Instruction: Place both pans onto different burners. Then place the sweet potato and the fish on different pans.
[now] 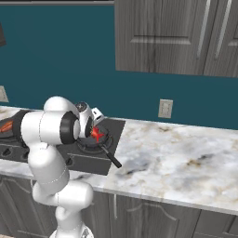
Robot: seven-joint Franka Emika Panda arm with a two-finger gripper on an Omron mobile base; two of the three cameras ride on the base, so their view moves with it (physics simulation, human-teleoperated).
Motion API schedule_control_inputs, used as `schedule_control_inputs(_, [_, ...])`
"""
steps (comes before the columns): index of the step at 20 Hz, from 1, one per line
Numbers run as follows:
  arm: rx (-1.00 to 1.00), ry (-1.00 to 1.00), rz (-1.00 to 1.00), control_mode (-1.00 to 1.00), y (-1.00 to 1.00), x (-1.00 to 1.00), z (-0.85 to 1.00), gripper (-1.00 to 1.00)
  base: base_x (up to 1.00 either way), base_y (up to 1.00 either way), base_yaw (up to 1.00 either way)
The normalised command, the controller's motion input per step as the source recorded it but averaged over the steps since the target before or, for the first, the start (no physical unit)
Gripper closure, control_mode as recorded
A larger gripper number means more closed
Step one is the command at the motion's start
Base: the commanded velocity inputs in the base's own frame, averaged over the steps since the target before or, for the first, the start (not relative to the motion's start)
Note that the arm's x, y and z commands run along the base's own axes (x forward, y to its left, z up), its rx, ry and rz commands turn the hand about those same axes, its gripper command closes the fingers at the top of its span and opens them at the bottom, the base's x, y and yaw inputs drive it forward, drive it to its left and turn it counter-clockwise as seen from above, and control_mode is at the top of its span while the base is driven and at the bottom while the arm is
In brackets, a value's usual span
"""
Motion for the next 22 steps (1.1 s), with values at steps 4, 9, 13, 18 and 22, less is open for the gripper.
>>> schedule_control_inputs(4, [0.00, 0.00, 0.00, -1.00, 0.00, -0.49, 0.00, -1.00, 0.00, 0.00, 0.00])
schedule_control_inputs(9, [0.00, -0.02, 0.00, -1.00, 0.00, -0.49, 0.27, -1.00, 0.00, 0.00, 0.00])
schedule_control_inputs(13, [0.01, -0.01, 0.01, -1.00, 0.00, -0.03, 0.58, -1.00, 0.00, 0.00, 0.00])
schedule_control_inputs(18, [0.01, -0.05, 0.03, -1.00, -0.03, 0.07, 0.77, -1.00, 0.00, 0.00, 0.00])
schedule_control_inputs(22, [0.08, -0.15, 0.04, -1.00, -0.03, -0.58, 1.00, -1.00, 0.00, 0.00, 0.00])
